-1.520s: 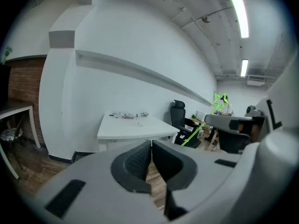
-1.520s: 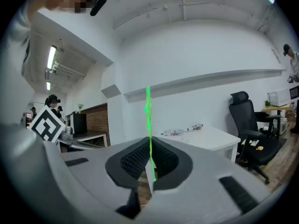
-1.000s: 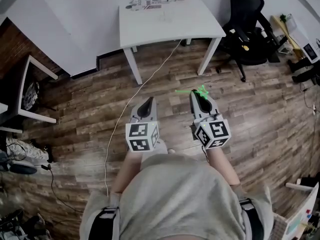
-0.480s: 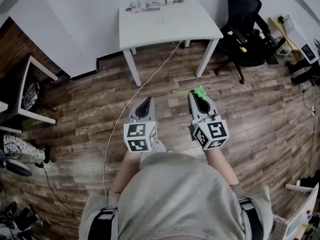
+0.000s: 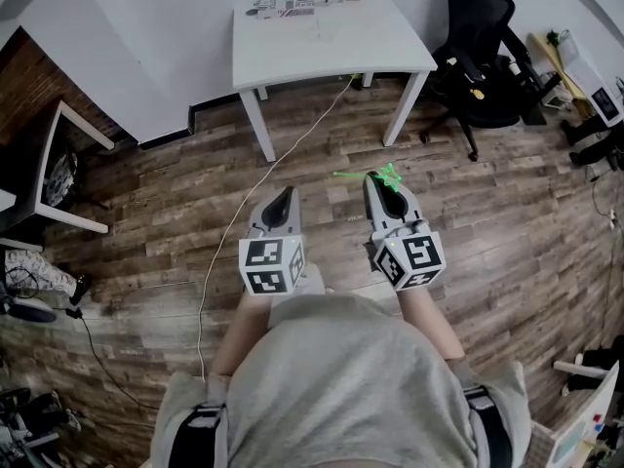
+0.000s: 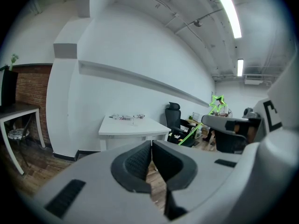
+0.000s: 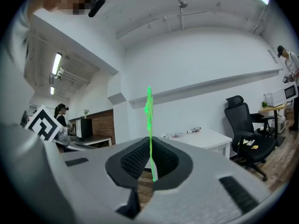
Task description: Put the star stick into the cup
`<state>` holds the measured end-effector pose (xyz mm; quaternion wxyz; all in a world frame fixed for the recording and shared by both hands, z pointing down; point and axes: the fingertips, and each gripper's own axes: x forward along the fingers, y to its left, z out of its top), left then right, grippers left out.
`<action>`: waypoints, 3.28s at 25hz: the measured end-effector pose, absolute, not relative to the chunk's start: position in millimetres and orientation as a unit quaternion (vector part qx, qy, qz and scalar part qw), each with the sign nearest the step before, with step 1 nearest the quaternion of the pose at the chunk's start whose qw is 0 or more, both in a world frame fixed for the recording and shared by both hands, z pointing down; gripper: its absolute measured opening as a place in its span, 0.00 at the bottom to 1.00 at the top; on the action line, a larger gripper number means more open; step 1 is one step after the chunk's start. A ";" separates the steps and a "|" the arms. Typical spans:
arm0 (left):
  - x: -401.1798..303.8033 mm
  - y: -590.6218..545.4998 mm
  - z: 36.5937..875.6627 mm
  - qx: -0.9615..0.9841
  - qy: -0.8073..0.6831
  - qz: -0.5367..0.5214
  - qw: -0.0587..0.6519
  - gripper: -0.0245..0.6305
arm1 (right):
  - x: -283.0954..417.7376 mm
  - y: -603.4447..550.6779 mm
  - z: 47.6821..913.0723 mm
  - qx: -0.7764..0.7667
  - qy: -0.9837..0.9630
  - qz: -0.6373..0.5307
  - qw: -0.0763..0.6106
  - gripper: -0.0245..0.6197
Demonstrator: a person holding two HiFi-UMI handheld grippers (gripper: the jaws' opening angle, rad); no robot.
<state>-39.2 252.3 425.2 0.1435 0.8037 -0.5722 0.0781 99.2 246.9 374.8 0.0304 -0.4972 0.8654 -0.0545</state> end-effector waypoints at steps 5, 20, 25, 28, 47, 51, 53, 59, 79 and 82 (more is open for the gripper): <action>-37.3 246.8 429.0 0.805 -0.569 0.081 0.145 0.05 | 99.5 240.8 377.8 -0.498 0.865 -0.058 0.030 0.05; -49.1 162.7 428.7 0.807 -0.568 0.062 0.146 0.05 | 92.5 158.0 374.0 -0.505 0.861 -0.047 0.032 0.05; -57.5 112.2 428.6 0.811 -0.563 0.060 0.148 0.05 | 85.3 109.1 365.4 -0.510 0.859 -0.040 0.033 0.05; -62.0 81.9 425.6 0.814 -0.559 0.057 0.149 0.05 | 81.8 80.2 358.8 -0.514 0.857 -0.036 0.036 0.05; -80.9 -94.9 421.1 0.829 -0.535 0.070 0.148 0.05 | 68.0 -92.0 357.5 -0.542 0.837 -0.049 0.047 0.05; -84.2 -129.1 427.3 0.832 -0.528 0.076 0.150 0.05 | 63.7 -126.9 364.5 -0.548 0.834 -0.053 0.047 0.05; -84.6 -143.3 430.8 0.834 -0.525 0.080 0.149 0.05 | 62.9 -141.2 367.9 -0.551 0.832 -0.055 0.047 0.05; -86.6 -182.6 438.2 0.839 -0.516 0.086 0.152 0.05 | 59.8 -180.5 375.9 -0.557 0.827 -0.059 0.045 0.05; -71.7 -297.1 446.0 0.823 -0.536 0.102 0.161 0.05 | 84.5 -308.4 374.7 -0.542 0.838 -0.060 0.038 0.05; -69.2 -323.3 441.7 0.817 -0.546 0.099 0.157 0.05 | 89.5 -337.3 373.9 -0.534 0.843 -0.060 0.035 0.05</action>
